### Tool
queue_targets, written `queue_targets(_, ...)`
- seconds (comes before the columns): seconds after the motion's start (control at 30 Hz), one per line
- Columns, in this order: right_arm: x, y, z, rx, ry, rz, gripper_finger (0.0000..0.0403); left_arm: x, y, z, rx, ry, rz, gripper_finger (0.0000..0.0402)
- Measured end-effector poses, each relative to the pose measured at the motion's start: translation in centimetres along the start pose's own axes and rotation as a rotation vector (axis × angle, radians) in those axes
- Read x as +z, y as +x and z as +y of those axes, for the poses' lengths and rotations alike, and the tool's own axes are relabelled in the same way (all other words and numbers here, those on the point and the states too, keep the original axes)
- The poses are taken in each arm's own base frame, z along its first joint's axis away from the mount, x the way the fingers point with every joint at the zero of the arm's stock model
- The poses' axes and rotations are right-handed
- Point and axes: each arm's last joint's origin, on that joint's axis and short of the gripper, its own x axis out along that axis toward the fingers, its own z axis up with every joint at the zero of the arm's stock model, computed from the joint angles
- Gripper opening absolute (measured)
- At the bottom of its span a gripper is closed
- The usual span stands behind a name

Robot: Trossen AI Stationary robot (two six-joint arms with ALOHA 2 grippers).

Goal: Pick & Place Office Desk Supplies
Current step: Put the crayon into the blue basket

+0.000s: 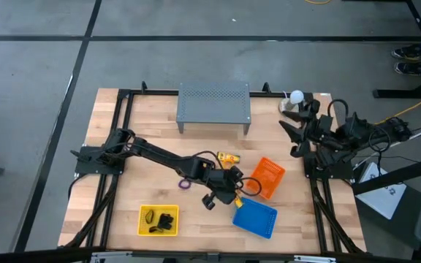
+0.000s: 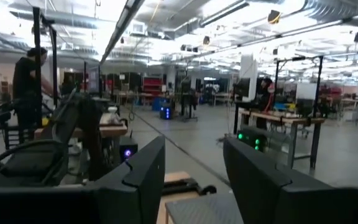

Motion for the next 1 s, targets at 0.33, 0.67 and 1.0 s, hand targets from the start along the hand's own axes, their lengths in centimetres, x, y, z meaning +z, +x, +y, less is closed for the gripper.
queue_targets(0.33,-1.0,-0.3,0.6,0.019,0.008,0.098,0.0165,-3.1,-0.3,0.4,-0.213,-0.273,0.124,0.0091)
queue_targets(0.67,-1.9,-0.6,0.9,0.046,0.029,0.176,0.0165,-5.2,1.9,-4.1,-0.315,-0.35,0.157,0.012)
queue_targets(1.0,-1.9,-0.6,1.0,0.057,0.049,0.177,0.0165,-2.8,1.7,-4.5,-0.199,-0.316,0.127,0.0144)
